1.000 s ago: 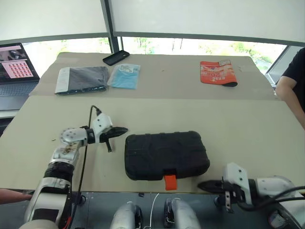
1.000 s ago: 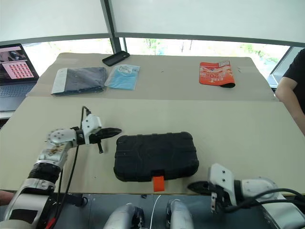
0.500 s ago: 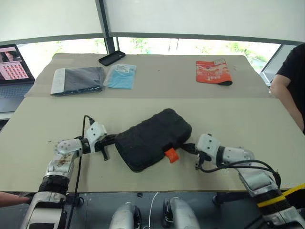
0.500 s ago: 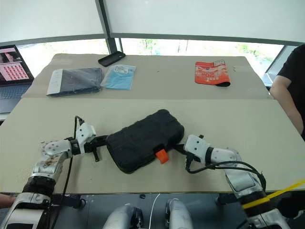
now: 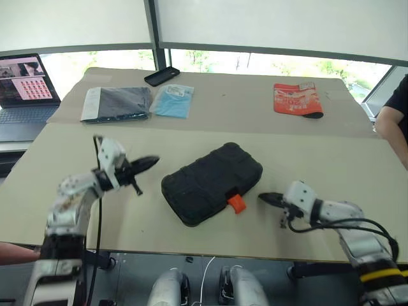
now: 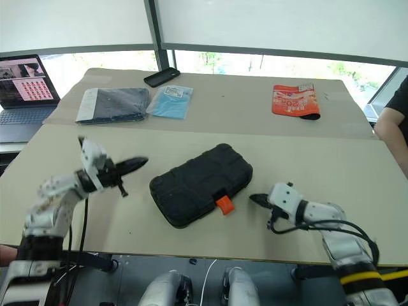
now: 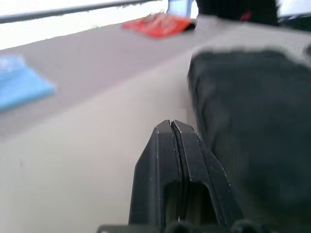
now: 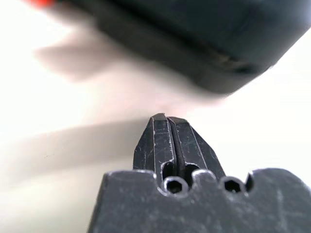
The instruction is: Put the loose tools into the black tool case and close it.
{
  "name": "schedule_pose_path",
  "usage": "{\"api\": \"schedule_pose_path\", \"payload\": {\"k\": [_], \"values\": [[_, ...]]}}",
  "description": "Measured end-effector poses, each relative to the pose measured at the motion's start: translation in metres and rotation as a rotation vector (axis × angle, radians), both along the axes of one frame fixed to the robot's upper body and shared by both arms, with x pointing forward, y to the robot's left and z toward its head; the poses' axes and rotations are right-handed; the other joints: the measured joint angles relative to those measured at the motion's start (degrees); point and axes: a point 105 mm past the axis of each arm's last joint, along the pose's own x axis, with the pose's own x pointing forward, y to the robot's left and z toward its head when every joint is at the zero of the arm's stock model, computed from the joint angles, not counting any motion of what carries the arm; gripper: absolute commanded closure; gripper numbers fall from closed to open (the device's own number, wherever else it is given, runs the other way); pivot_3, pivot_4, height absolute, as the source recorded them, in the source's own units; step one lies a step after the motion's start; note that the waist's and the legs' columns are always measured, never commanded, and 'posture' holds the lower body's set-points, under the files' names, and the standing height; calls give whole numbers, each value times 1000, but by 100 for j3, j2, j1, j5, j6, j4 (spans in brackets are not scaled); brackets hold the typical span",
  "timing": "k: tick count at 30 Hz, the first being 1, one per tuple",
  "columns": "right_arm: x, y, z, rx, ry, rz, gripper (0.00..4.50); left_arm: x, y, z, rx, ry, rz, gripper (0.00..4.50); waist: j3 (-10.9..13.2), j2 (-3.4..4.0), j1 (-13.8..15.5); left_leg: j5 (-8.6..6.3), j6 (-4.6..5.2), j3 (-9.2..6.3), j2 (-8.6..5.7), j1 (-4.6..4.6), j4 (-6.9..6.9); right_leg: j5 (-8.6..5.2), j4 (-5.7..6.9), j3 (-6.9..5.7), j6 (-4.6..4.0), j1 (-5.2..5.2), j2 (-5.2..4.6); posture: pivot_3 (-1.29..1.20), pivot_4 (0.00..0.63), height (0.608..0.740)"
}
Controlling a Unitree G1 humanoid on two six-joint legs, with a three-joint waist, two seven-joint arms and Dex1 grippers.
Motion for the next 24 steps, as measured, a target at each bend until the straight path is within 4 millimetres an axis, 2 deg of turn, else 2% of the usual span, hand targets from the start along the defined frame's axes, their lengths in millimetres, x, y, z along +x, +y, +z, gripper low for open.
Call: {"api": "schedule_pose_path", "payload": {"k": [1,3,7,9,13,17,24], "values": [[-7,-3,-1,5,16,-9,4500,0,-14,6,17,-8,-64,4438,-2,3,-4,-6,10,5,-3,2,0,0,-1,5,3,4,-2,0,150,740],[-20,-3,-3,17,41,-17,4500,-4,-42,3,46,11,-178,4438,-3,4,-31,-9,15,11,-8,6,0,-2,-2,7,11,5,-1,0,150,740],[-32,4,-2,57,72,-25,4500,-6,-89,-28,130,98,-300,4438,-1,2,-102,-8,13,12,-8,7,2,1,-1,15,16,1,8,0,150,740],[-33,10,2,93,72,-17,4500,-6,-102,-46,179,155,-301,4438,-1,0,-114,-15,26,3,-7,10,0,1,3,21,15,0,13,0,150,740],[-38,24,9,94,56,55,4500,-8,-115,-52,251,188,-303,4438,-14,23,-76,-21,36,-11,-2,26,-4,-1,7,17,13,10,14,0,150,740],[-32,27,17,95,28,67,4500,-12,-118,-62,336,169,-298,4438,-42,43,-74,-30,51,-12,-3,39,-6,-2,-3,19,13,30,11,0,150,740],[-30,43,13,125,60,115,4500,-24,-119,-70,323,200,-294,4438,-115,52,-75,-44,63,-13,-2,103,-23,-16,-26,15,0,96,2,0,150,740]]}}
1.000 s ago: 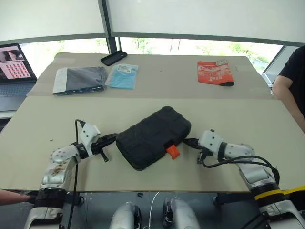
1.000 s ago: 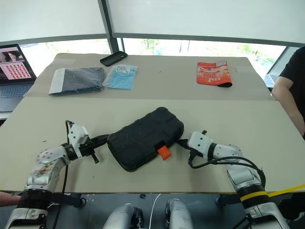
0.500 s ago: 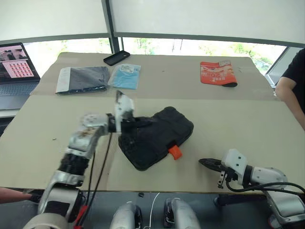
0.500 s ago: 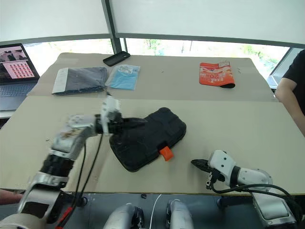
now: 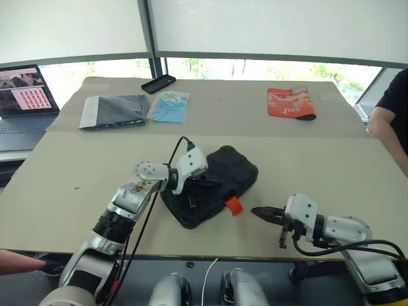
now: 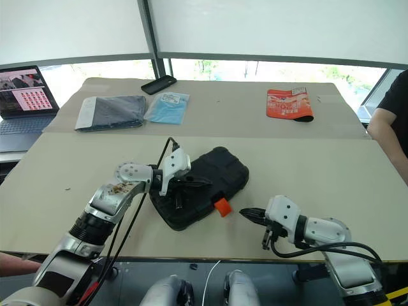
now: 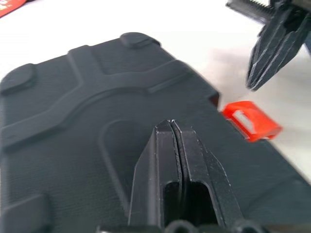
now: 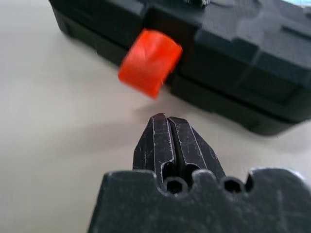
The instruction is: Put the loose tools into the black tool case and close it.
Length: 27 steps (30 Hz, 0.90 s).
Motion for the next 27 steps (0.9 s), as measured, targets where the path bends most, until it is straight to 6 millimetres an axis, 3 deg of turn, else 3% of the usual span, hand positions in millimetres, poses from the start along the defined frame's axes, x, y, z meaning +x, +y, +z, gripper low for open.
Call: {"api": "schedule_pose_path", "payload": {"k": [5,14,21,27], "values": [[5,3,-2,5,16,21,4500,-1,2,0,1,18,9,4438,-7,-4,-8,-3,-2,-3,2,7,-5,-12,-3,2,-16,4,1,0,150,740],[9,29,-9,57,24,54,4500,-3,11,-2,-5,25,34,4438,-19,-1,-36,-15,-26,-4,21,16,-7,-5,1,5,-4,3,3,0,150,740],[14,32,-12,63,25,44,4500,-3,11,-3,-9,26,39,4438,-23,1,-38,-33,-58,-4,21,17,-7,-6,2,4,-5,3,5,0,150,740],[14,40,-27,30,65,44,4500,-3,11,-3,-11,28,40,4438,-24,1,-39,-34,-60,-4,21,17,-8,-15,1,4,-19,2,3,0,150,740]]}}
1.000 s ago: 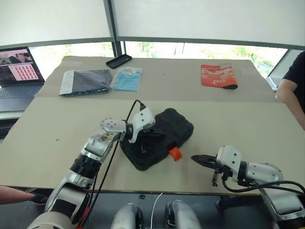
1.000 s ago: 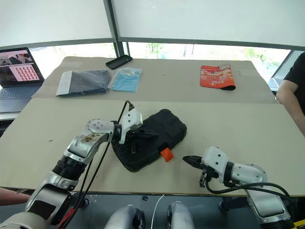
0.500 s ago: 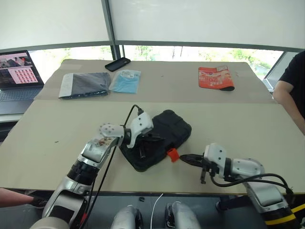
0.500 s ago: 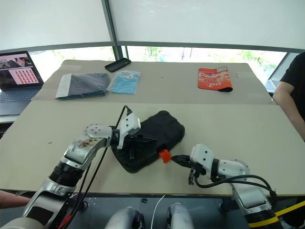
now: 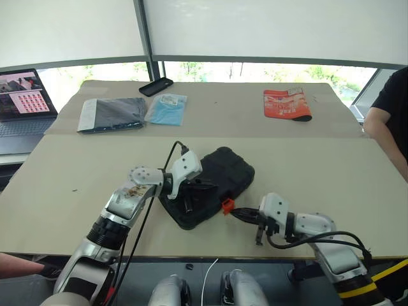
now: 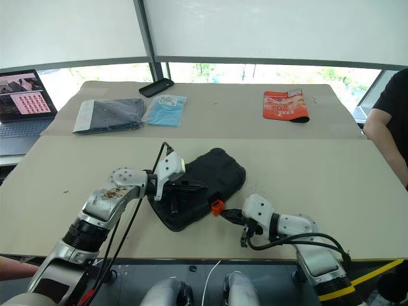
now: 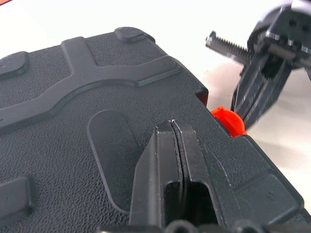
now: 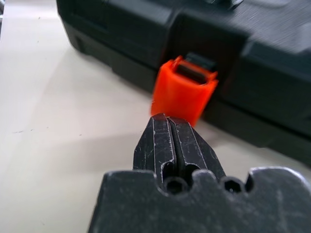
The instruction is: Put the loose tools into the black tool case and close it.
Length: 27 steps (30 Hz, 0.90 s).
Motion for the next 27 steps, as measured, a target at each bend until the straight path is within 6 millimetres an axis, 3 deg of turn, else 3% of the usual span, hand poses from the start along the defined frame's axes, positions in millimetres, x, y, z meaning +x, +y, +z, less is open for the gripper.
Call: {"api": "schedule_pose_path", "payload": {"k": [14,27], "values": [[13,17,-4,74,-61,-41,4500,2,3,0,2,2,18,4438,-8,-9,-51,-2,-7,-5,6,2,-2,-6,-1,2,-9,-1,2,0,150,740],[8,7,8,87,-82,-31,4500,1,3,-1,-3,3,17,4438,-4,-3,-51,-3,-10,-7,6,-2,-9,-7,-7,5,-10,-7,2,0,150,740]]}}
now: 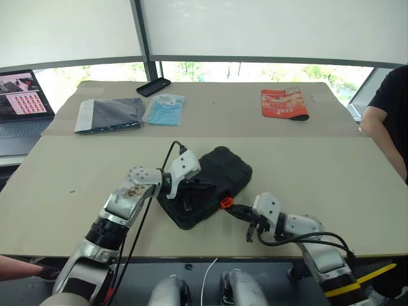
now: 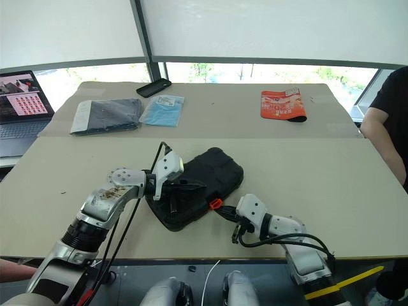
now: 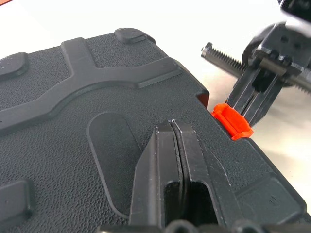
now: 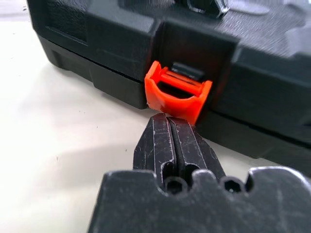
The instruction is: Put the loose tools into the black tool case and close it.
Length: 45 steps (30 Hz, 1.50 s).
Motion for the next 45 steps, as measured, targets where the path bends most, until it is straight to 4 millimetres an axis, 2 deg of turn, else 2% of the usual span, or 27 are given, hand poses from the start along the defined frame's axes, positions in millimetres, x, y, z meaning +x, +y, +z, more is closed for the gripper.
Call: {"api": "schedule_pose_path", "payload": {"k": [17,24,31,33,34,35,37,40,41,42,44,45], "values": [[-2,2,11,-24,50,55,4500,-1,1,-1,3,4,-6,4438,0,1,5,0,-2,-6,0,2,-37,-2,-38,-7,-2,2,3,0,150,740],[-4,17,34,42,-13,103,4500,-1,0,-1,1,7,-7,4438,-2,2,21,2,-6,-14,-1,10,-61,-2,-52,-13,-2,6,6,0,150,740],[-1,8,35,20,-33,84,4500,-3,0,0,-41,12,-1,4438,-12,19,46,3,-6,-13,-6,7,-66,1,-58,-9,3,6,3,0,150,740],[-4,-2,36,10,-20,87,3901,-2,6,4,-89,6,13,3917,-10,18,46,3,-5,-13,-6,0,-67,3,-60,-10,6,-1,3,0,150,740],[-7,-16,37,-3,4,75,3729,-6,17,8,-136,-5,18,3761,-5,18,35,3,-4,-11,-7,-6,-71,5,-61,-8,8,-10,3,0,150,740],[-8,-27,38,-18,16,56,3280,-8,28,11,-162,-15,26,3249,1,13,19,3,-4,-11,-7,-11,-74,8,-60,-7,13,-16,5,0,150,740],[-7,-54,47,-45,14,1,2585,-14,56,20,-205,-41,50,2530,10,2,4,11,6,-11,-2,-25,-76,2,-58,-11,4,-36,14,0,150,740],[-7,-72,54,-62,-3,-21,1587,-21,85,23,-231,-40,89,1463,16,-2,29,26,4,-12,0,-90,-76,0,-52,-15,0,-99,24,0,150,740],[-9,-80,53,-73,-4,-32,1332,-28,100,25,-226,-59,114,1165,24,-6,46,28,-1,-11,0,-100,-76,-1,-54,-19,-1,-107,25,0,150,740],[-9,-85,52,-79,0,-44,898,-29,106,24,-215,-62,130,676,26,-7,53,26,-2,-11,0,-100,-75,-1,-55,-19,-1,-107,26,0,150,740],[-7,-107,50,-102,-7,-103,287,-36,141,21,-143,-113,228,62,36,-6,66,23,-6,-3,-4,-103,-73,-2,-58,-20,1,-106,20,0,150,740],[-6,-114,49,-121,-13,-118,89,-37,153,19,-103,-137,270,0,38,-4,69,21,-4,0,-8,-101,-72,-7,-59,-19,10,-106,15,0,150,740]]}}
